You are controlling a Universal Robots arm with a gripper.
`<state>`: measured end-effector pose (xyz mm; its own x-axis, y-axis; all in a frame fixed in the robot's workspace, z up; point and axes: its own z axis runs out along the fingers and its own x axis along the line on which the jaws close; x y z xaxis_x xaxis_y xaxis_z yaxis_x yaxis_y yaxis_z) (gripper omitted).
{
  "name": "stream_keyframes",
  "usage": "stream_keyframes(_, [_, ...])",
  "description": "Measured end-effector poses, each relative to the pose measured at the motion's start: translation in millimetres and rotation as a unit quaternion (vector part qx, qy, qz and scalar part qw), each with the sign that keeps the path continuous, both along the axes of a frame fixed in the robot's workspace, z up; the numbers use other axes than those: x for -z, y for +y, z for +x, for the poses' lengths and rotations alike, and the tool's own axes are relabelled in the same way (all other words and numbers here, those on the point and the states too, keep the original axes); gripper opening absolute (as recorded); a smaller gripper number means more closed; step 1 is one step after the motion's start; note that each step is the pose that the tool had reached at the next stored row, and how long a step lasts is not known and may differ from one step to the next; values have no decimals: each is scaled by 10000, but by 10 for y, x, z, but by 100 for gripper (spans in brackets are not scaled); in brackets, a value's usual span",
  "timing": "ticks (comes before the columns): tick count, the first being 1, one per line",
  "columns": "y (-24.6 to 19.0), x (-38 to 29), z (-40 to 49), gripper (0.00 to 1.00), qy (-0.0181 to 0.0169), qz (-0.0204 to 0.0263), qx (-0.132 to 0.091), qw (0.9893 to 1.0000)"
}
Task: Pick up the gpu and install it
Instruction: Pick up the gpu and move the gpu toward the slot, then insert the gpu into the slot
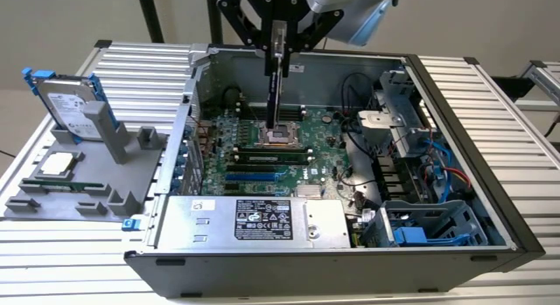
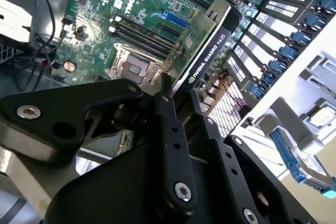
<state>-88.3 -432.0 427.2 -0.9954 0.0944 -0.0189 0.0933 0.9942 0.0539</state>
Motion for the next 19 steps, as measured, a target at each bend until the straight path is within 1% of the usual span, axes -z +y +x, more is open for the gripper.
stream_keyframes(5, [0,0,38,0,0,1,0,10000])
stream_keyframes(19, [0,0,48,0,0,0,0,10000])
